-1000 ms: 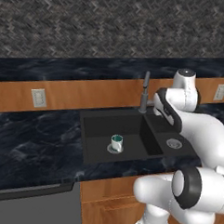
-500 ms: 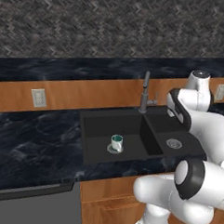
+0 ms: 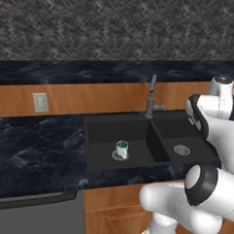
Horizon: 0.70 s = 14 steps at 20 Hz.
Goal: Place the mug in the left basin and the pot in the right basin of the sink.
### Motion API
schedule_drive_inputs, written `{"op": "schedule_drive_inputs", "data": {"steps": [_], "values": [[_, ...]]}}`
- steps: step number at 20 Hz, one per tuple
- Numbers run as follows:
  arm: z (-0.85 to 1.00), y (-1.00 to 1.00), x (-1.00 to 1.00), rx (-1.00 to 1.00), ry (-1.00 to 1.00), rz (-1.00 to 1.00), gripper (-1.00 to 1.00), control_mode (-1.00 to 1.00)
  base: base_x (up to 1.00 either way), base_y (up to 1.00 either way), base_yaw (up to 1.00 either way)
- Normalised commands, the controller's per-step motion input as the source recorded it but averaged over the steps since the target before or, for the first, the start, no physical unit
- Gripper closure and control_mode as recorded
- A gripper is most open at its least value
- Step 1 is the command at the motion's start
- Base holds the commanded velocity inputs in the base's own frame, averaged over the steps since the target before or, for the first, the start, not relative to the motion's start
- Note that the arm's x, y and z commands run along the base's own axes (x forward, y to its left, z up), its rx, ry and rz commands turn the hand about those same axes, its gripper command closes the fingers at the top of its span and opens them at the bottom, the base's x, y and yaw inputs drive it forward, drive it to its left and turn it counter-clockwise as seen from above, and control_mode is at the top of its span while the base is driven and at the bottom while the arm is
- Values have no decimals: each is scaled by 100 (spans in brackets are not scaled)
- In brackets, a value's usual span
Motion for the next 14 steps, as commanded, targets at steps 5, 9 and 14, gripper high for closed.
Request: {"op": "schedule_drive_inputs", "data": {"steps": [5,9,14], "values": [[0,-50,-22,-7,0,-4,-100,-100,0,0,0],[0,-50,-14,-11,0,-4,-100,-100,0,0,0],[0,-51,-4,-12,0,-2,-100,-100,0,0,0]]}}
